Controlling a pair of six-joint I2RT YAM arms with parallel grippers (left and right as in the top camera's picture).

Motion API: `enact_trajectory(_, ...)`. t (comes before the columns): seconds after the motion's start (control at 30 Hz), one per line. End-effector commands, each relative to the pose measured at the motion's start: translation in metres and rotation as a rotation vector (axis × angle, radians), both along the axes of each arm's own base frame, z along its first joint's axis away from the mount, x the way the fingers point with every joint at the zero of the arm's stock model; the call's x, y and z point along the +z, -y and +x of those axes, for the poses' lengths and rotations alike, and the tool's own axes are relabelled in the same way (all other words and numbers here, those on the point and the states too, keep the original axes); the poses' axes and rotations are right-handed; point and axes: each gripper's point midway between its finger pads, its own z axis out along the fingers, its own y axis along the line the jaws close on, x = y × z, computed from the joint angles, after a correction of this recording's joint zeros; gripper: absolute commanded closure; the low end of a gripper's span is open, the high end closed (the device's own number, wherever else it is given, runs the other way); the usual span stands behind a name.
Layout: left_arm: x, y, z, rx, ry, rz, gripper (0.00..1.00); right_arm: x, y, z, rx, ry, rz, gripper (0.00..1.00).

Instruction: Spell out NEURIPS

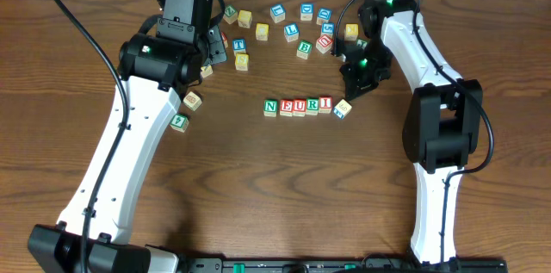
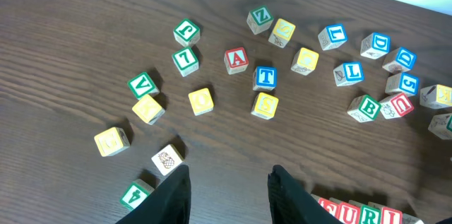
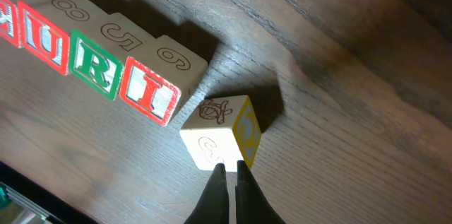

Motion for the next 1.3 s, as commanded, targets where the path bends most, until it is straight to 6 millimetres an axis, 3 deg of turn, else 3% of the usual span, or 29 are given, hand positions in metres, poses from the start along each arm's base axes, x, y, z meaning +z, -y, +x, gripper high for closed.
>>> enact_trajectory(0.0,-0.008,-0.002,-0.002,-0.001,-0.023,0.012,0.64,0.010,-0.003,-0.002,0.017,0.022,0.031,0.99)
enact_trajectory(0.67,-0.009,-0.002,-0.002,-0.001,-0.024,0.013,0.64,-0.019,0.000,-0.015,0.010,-0.018,0.015,0.99)
enact_trajectory(1.0,-0.009,-0.002,-0.002,-0.001,-0.024,0.013,0.64,-0.031,0.017,-0.007,-0.043,0.010,-0.069,0.99)
enact_trajectory(1.27,-0.009,-0.002,-0.002,-0.001,-0.024,0.013,0.64,-0.033,0.019,0.001,-0.054,0.036,-0.066,0.99)
